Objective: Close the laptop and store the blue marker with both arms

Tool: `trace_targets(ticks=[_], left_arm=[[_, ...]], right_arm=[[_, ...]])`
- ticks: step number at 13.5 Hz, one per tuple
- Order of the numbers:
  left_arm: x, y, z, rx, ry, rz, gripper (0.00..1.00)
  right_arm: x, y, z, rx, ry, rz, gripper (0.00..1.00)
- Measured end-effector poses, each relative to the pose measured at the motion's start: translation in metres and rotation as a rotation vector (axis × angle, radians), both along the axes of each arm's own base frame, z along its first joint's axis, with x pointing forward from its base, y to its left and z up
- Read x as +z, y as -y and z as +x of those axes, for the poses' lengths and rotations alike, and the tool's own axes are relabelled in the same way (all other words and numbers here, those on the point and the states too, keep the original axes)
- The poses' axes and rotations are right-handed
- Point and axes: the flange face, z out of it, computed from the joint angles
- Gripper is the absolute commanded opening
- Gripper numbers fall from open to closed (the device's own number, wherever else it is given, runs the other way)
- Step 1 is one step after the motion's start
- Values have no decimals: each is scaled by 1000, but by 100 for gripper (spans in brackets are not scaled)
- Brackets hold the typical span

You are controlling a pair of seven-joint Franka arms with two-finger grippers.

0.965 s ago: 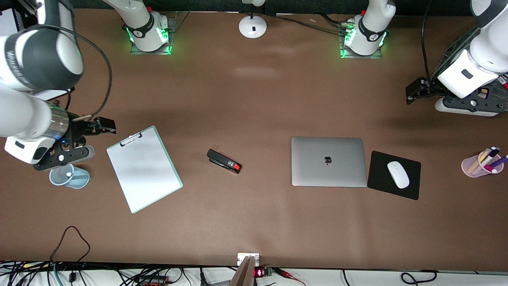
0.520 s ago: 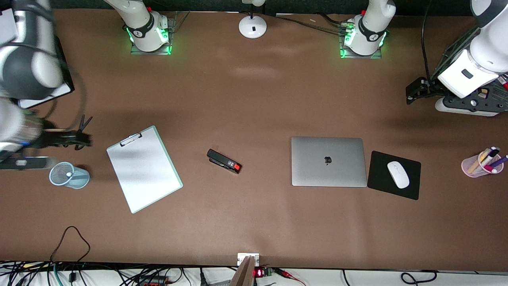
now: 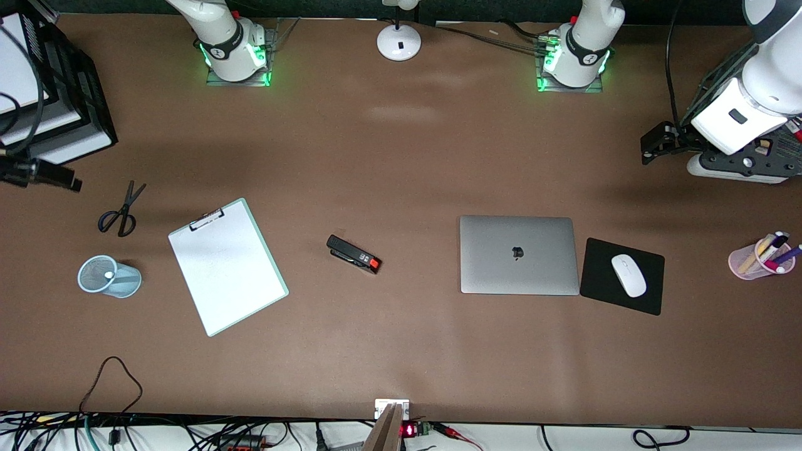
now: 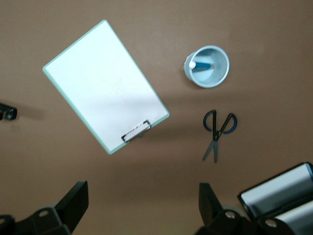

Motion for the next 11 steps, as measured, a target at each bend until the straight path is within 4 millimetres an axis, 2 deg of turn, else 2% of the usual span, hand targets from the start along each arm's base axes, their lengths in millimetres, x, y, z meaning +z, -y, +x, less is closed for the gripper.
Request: trace_targets(ticks=[2,5,7,11], left_arm=[[0,0,0,0,0,0,100],[0,0,0,0,-1,0,100],[0,0,0,1,-1,0,100],[0,0,0,1,-1,0,100]], right_arm=[[6,-1,-4,1,6,0,100],[4,0,-9,0,32,0,100],[3,0,-21,-1,38,3,100],[14,-1,-40,-1,27,8,100]])
